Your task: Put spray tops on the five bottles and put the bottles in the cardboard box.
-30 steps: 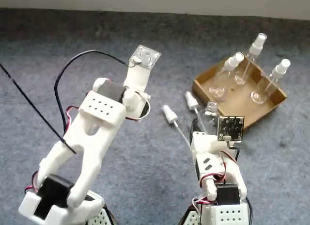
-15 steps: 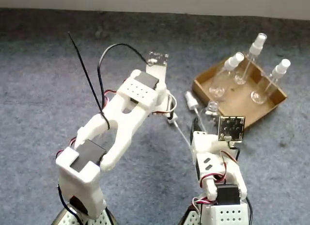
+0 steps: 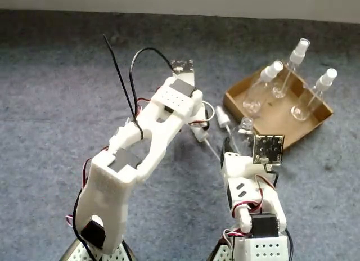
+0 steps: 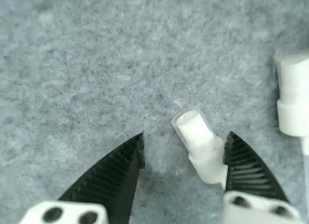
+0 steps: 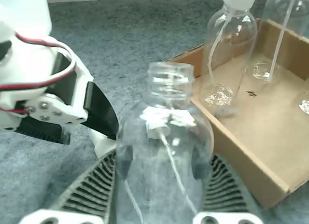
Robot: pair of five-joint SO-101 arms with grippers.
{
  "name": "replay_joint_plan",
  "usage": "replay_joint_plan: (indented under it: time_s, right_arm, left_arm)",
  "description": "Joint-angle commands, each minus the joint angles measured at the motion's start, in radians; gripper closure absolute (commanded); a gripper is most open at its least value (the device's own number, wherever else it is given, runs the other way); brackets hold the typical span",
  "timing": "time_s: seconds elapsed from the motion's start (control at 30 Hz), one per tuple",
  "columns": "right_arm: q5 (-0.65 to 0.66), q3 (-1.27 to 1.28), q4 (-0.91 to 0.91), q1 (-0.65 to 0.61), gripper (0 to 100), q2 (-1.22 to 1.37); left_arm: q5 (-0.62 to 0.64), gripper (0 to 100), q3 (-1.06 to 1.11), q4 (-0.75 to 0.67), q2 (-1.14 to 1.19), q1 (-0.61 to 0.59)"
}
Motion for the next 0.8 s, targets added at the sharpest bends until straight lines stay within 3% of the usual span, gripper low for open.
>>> replay_joint_plan:
  time_s: [0.0, 0.23, 0.4, 0.7, 0.77]
  right_arm:
    - [0.002, -0.008, -0.028, 0.005, 89.7, -0.010]
    - [0.002, -0.008, -0.028, 0.005, 89.7, -0.010]
    - [0.002, -0.008, -0.028, 0.005, 89.7, -0.010]
    - [0.002, -0.008, -0.028, 0.005, 89.7, -0.010]
    - [0.002, -0.008, -0.028, 0.005, 89.7, -0.010]
  left_arm:
    - [0.017, 77, -0.091, 0.005, 0.022, 0.025]
    - [0.017, 78, -0.094, 0.005, 0.090, 0.051]
    - [0.012, 97, -0.094, 0.005, 0.093, 0.021]
    - [0.008, 94, -0.088, 0.009, 0.090, 0.005]
    - [0.006, 94, -0.114, 0.068, 0.087, -0.012]
